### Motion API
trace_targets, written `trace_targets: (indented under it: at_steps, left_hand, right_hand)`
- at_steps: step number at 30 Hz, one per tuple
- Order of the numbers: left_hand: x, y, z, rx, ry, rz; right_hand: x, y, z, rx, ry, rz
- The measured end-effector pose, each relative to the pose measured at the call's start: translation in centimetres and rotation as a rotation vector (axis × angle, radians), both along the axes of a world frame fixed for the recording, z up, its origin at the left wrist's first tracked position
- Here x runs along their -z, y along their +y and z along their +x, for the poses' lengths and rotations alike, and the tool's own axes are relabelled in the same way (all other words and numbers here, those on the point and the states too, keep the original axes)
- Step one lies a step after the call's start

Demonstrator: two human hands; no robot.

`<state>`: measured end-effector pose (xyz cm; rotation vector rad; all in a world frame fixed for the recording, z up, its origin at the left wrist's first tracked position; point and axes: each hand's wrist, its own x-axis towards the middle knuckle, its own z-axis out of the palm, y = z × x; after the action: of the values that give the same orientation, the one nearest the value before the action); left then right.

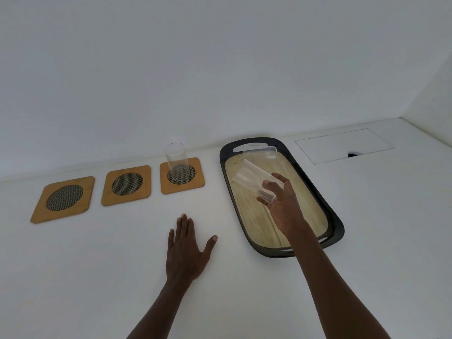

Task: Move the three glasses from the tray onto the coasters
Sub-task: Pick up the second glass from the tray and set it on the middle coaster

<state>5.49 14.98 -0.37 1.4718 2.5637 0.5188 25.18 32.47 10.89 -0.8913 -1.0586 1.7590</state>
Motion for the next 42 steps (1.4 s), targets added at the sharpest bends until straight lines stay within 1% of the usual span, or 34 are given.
trace_targets:
  at_steps: [3,8,12,17,22,26,32,37,42]
  left_hand:
    - [-0.1,0.0,0.0,0.0,-0.008,-0.003]
    - [-0.3,-0.1,0.1,0.001,-0.012,-0.005]
    - [-0.5,-0.2,0.1,0.002,-0.016,-0.009]
    - [-0.5,-0.1,0.1,-0.001,-0.026,-0.008]
    - [-0.5,-0.2,0.2,0.001,-0.031,-0.003]
    - [-0.5,-0.1,0.1,0.003,-0.03,-0.009]
    - [-0.4,-0.1,0.0,0.007,-0.039,-0.008]
    - [-0.9,-0.5,0.2,0.017,-0.041,-0.006]
    - [-1.5,-2.2,-0.8,-0.044,-0.092,0.011]
  right_hand:
    - [-0.1,-0.2,-0.4,-0.026,0.013,-0.006]
    - [-0.1,-0.7,-1.1,-0.064,0.09,-0.041]
    - [-0.3,-0.9,-1.7,-0.018,0.156,-0.081]
    - [-0.2,-0.8,-1.9,-0.04,0.129,-0.079]
    - [-0.2,-1.0,-1.9,-0.027,0.171,-0.156]
    - [-0.3,-1.3,-1.9,-0.03,0.192,-0.176]
    - [-0.8,-1.6,-2.0,-0.02,0.211,-0.152]
    - [-1.2,-1.9,-2.6,-0.063,0.197,-0.11]
    - [-1.7,-2.4,-3.9,-0.089,0.155,-0.049]
